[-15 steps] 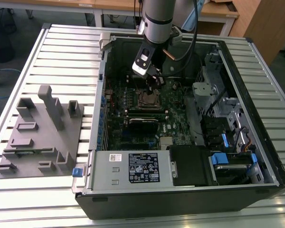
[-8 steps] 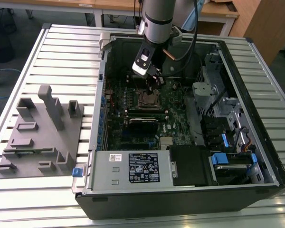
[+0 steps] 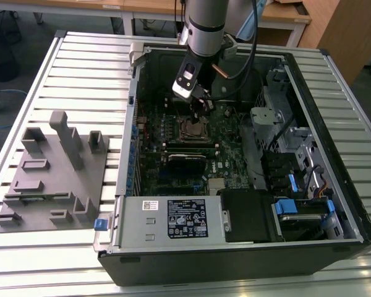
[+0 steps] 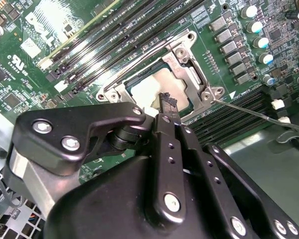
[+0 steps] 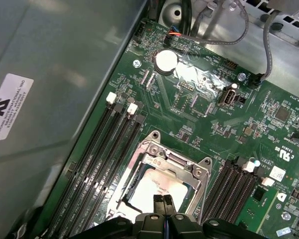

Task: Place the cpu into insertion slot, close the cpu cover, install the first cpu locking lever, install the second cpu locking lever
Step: 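Close the cpu cover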

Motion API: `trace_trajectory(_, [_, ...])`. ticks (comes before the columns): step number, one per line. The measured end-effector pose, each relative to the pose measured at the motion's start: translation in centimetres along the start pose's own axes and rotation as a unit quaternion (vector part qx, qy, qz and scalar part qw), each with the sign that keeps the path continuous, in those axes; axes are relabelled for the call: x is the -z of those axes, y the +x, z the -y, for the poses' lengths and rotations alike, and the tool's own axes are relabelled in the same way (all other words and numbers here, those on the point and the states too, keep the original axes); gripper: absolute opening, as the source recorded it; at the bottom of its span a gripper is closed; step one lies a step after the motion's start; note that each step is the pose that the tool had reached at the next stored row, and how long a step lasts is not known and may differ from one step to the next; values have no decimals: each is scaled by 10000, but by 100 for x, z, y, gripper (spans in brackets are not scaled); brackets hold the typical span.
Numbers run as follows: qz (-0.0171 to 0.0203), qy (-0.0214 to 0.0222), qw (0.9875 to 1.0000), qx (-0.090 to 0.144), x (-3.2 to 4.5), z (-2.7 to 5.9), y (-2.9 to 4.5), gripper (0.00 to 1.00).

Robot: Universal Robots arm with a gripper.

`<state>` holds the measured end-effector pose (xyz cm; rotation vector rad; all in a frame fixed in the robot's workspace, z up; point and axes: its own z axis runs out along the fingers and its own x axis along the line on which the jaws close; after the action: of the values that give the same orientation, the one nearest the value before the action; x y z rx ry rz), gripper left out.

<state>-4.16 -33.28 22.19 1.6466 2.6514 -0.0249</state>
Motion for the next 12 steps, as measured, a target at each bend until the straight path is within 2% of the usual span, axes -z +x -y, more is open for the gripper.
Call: trace_trajectory(12, [-12, -13, 9996, 266, 0, 0, 0, 10])
